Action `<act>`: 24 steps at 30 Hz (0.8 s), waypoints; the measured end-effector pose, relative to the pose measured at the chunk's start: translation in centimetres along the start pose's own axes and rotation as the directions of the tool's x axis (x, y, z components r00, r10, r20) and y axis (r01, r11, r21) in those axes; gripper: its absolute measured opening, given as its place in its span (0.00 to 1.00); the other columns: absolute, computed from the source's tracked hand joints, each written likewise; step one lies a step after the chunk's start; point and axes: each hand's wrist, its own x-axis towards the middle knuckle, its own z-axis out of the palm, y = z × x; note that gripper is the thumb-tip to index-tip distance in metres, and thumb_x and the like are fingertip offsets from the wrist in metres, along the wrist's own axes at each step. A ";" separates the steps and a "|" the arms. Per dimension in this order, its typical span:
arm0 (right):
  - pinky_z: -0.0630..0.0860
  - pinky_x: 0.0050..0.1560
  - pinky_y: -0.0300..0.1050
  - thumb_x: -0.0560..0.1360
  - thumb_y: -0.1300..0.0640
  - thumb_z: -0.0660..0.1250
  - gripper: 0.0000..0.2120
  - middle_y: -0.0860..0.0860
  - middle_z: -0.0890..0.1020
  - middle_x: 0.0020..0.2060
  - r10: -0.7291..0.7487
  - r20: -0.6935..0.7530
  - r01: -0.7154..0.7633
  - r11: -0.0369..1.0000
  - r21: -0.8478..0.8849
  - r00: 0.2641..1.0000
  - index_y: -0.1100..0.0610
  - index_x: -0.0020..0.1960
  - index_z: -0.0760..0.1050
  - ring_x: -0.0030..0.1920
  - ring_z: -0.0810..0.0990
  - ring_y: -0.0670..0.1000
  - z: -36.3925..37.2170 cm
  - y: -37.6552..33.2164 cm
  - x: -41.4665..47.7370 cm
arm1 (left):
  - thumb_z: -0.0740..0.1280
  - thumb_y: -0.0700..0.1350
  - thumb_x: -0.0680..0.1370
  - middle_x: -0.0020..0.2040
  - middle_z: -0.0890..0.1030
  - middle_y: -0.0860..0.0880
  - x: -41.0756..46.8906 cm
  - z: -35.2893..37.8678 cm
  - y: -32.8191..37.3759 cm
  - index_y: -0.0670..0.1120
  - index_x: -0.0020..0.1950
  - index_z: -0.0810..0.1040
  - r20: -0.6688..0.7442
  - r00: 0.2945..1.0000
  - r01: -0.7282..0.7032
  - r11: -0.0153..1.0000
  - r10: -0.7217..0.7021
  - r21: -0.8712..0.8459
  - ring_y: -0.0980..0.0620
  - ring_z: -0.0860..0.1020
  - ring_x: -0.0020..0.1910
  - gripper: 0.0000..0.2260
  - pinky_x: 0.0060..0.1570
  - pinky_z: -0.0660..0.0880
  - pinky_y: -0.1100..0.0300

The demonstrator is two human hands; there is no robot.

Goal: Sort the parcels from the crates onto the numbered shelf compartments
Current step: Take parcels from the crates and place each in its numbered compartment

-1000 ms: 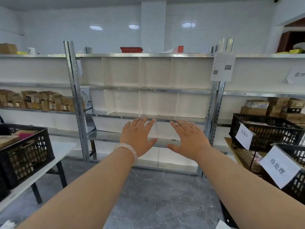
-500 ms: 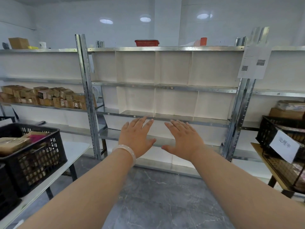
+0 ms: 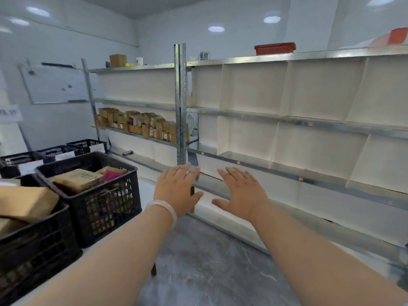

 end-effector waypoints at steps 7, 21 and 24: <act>0.47 0.77 0.52 0.73 0.30 0.56 0.41 0.49 0.53 0.78 -0.227 -0.034 0.229 0.969 0.088 0.973 0.47 0.78 0.46 0.77 0.50 0.51 3.9 -0.4 12.0 | 0.57 0.65 0.79 0.79 0.59 0.49 4.8 3.3 -5.6 0.55 0.80 0.52 0.008 0.979 0.204 0.975 -0.205 0.089 0.48 0.58 0.78 0.33 0.75 0.58 0.47; 0.50 0.76 0.49 0.74 0.32 0.58 0.40 0.49 0.56 0.77 -0.539 -0.013 0.522 0.810 0.268 0.842 0.48 0.78 0.47 0.77 0.53 0.51 14.3 -13.5 28.7 | 0.57 0.65 0.79 0.80 0.59 0.50 4.9 10.9 -22.2 0.55 0.80 0.54 0.036 0.835 0.539 0.828 -0.550 0.154 0.48 0.58 0.77 0.32 0.74 0.60 0.49; 0.51 0.75 0.47 0.75 0.34 0.59 0.39 0.49 0.57 0.77 -0.580 -0.018 0.555 0.770 0.314 0.814 0.49 0.79 0.49 0.76 0.54 0.50 16.4 -17.6 32.9 | 0.58 0.64 0.78 0.79 0.60 0.52 5.2 13.1 -27.7 0.56 0.79 0.56 0.025 0.792 0.603 0.789 -0.609 0.114 0.50 0.60 0.76 0.32 0.73 0.63 0.49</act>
